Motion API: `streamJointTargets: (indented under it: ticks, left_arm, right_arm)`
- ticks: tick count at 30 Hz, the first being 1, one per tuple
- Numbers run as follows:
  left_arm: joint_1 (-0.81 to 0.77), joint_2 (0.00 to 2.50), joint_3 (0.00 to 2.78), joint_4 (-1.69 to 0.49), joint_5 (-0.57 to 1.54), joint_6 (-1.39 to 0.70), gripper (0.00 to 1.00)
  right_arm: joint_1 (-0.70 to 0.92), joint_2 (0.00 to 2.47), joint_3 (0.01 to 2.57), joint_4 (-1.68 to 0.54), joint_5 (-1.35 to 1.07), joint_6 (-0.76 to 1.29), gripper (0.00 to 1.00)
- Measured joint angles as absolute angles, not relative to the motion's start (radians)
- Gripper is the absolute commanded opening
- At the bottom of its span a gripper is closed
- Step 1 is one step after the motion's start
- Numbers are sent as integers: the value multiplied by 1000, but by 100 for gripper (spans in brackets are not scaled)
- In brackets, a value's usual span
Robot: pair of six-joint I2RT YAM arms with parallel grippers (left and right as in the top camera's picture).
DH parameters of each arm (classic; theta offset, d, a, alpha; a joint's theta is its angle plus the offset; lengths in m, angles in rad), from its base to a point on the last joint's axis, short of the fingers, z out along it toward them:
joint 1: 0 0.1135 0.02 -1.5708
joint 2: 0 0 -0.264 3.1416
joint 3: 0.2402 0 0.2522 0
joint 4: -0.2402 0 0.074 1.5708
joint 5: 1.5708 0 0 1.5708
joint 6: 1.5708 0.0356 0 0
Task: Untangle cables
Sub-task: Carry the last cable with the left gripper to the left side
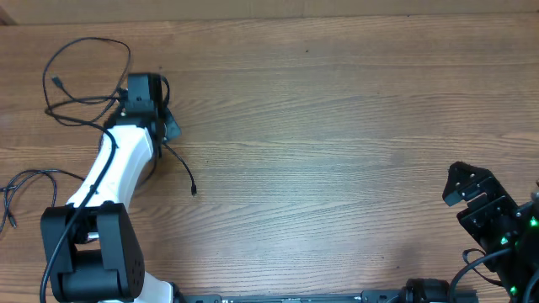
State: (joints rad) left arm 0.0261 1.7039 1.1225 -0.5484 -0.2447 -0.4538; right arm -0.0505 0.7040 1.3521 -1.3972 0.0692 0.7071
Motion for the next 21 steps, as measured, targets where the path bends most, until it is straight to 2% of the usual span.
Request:
streamJointTargets:
  ticks: [4,7,9,13,14,16,18,19,21]
  left_arm:
    - [26,1704,1053,-467,-247,-464,4]
    - [26,1706,1020,-398,-248,-467,11]
    - [26,1714,1013,-356,-249,-467,28]
    - [26,1723,1011,-287,-252,-468,56]
    - [26,1723,1011,-269,-252,-467,66]
    - [26,1723,1010,-251,-253,-474,77]
    - [26,1723,1010,-239,-256,-471,96]
    - [26,1723,1010,-231,-256,-469,100]
    - [26,1723,1010,-224,-260,-461,100]
  right_arm:
    - [-51,704,1352,-1391,59,706,100]
    - [-51,705,1352,-1390,49,707,100]
    - [-51,705,1352,-1390,42,707,100]
    - [-51,706,1352,-1390,36,707,100]
    - [-51,706,1352,-1390,33,707,100]
    - [-51,706,1352,-1390,33,706,100]
    - [-51,706,1352,-1390,33,707,100]
    - [-51,706,1352,-1390,32,707,100]
    - [-51,706,1352,-1390,31,707,100]
